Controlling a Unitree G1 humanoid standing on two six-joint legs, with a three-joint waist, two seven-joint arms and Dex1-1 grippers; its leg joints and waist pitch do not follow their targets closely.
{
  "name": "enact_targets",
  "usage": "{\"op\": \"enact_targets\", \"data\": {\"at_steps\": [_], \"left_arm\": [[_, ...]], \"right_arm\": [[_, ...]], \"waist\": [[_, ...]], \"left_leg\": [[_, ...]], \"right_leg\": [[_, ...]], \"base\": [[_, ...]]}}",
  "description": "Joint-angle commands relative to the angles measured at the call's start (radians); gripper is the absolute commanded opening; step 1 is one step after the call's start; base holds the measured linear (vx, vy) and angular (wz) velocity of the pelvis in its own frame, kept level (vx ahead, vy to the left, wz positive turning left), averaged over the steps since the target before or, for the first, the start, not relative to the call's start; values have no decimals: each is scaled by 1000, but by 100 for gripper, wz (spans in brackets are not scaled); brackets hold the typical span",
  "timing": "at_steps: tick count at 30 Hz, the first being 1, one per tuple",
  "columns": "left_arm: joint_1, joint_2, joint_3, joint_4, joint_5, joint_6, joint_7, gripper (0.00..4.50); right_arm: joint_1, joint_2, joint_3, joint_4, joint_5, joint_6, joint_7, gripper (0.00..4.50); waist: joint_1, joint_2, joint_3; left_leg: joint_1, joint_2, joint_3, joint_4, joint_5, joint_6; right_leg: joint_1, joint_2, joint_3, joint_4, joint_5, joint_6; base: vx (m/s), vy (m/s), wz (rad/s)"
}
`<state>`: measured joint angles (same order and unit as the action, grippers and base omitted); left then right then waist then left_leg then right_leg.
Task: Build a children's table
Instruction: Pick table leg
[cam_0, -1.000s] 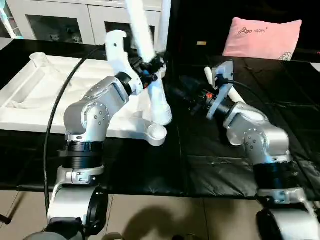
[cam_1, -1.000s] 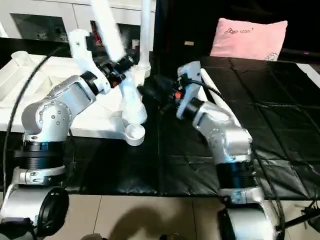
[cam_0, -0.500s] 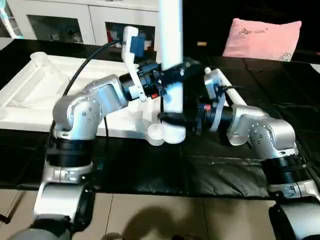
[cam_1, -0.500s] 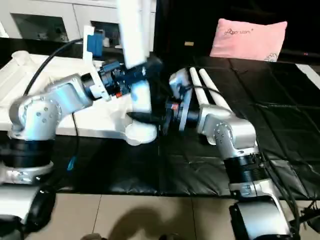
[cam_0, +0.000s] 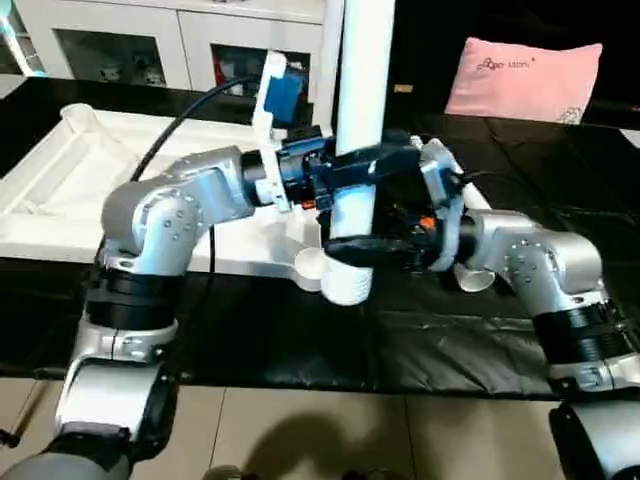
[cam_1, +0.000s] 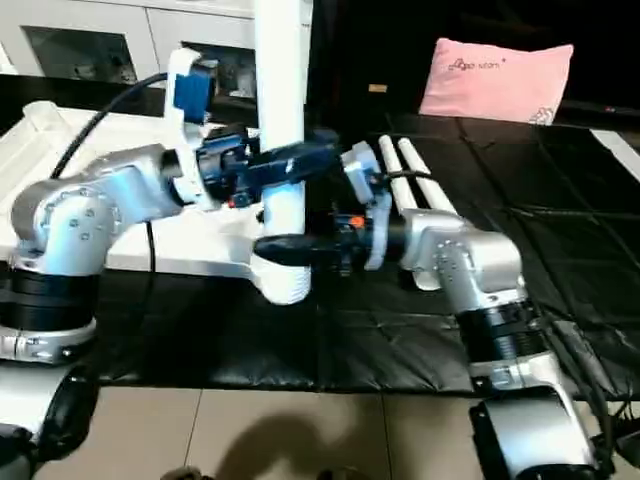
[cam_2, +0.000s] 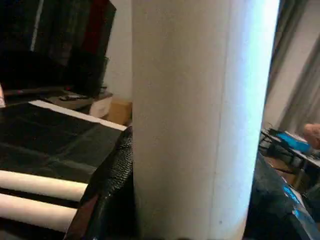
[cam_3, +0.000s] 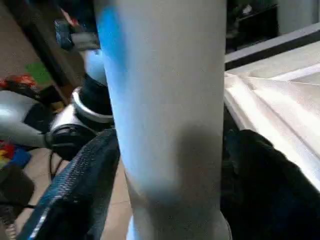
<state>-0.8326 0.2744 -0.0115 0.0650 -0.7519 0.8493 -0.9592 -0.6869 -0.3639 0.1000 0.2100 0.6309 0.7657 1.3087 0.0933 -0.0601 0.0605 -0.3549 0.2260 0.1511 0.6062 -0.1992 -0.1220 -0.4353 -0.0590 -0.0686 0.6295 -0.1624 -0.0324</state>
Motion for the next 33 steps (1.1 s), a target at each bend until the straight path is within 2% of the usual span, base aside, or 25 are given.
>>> {"op": "enact_targets", "data": {"at_steps": [1, 2, 8, 15, 20, 29, 32, 33], "left_arm": [[-34, 4, -13, 1, -2, 2, -15, 188], [-38, 6, -19, 4, 1, 2, -25, 188], [-46, 3, -21, 14, 7, -3, -28, 188], [-51, 1, -30, 15, 11, -4, -41, 188], [-55, -7, -19, 24, 10, -4, -24, 188], [-61, -29, 2, 42, 8, -21, 2, 188], [-68, -46, 24, 54, 4, -24, 40, 188], [-85, -54, 45, 87, 8, -2, 91, 188]], "right_arm": [[-12, -16, 5, -23, 14, 10, 21, 311], [-10, -26, 15, -26, 14, 13, 42, 311], [-9, -31, 30, -20, 0, 8, 56, 248], [-14, -27, 44, 2, -14, -6, 56, 208], [-17, -28, 46, 6, -16, -10, 61, 202], [-15, -19, 44, 14, -22, -22, 58, 199], [-15, -17, 42, 16, -22, -24, 56, 198], [-17, -15, 40, 22, -27, -31, 50, 197]], "waist": [[5, -2, -80], [5, 0, -80], [6, -2, -81], [7, -3, -83], [8, -3, -82], [10, -6, -84], [11, -7, -83], [12, -6, -83]], "left_leg": [[-11, -11, 22, -55, -29, 29], [-11, -12, 22, -55, -31, 27], [-12, -13, 22, -54, -27, 21], [-13, -12, 22, -53, -20, 23], [-12, -12, 22, -53, -21, 26], [-13, -12, 22, -52, -12, 28], [-13, -14, 24, -50, -17, 31], [-14, -15, 24, -50, -20, 31]], "right_leg": [[91, -54, 41, -62, -131, -176], [90, -54, 40, -63, -137, -176], [92, -53, 40, -62, -137, -175], [92, -54, 40, -60, -125, -177], [92, -54, 40, -59, -119, -184], [93, -54, 40, -58, -123, -177], [93, -53, 40, -60, -123, -180], [92, -52, 39, -62, -130, -178]], "base": [[0, 0, 0], [0, 0, 0], [0, 0, 0], [0, 0, 0], [0, 0, 0], [0, 0, 0], [0, 0, 0], [0, 0, 0]]}}
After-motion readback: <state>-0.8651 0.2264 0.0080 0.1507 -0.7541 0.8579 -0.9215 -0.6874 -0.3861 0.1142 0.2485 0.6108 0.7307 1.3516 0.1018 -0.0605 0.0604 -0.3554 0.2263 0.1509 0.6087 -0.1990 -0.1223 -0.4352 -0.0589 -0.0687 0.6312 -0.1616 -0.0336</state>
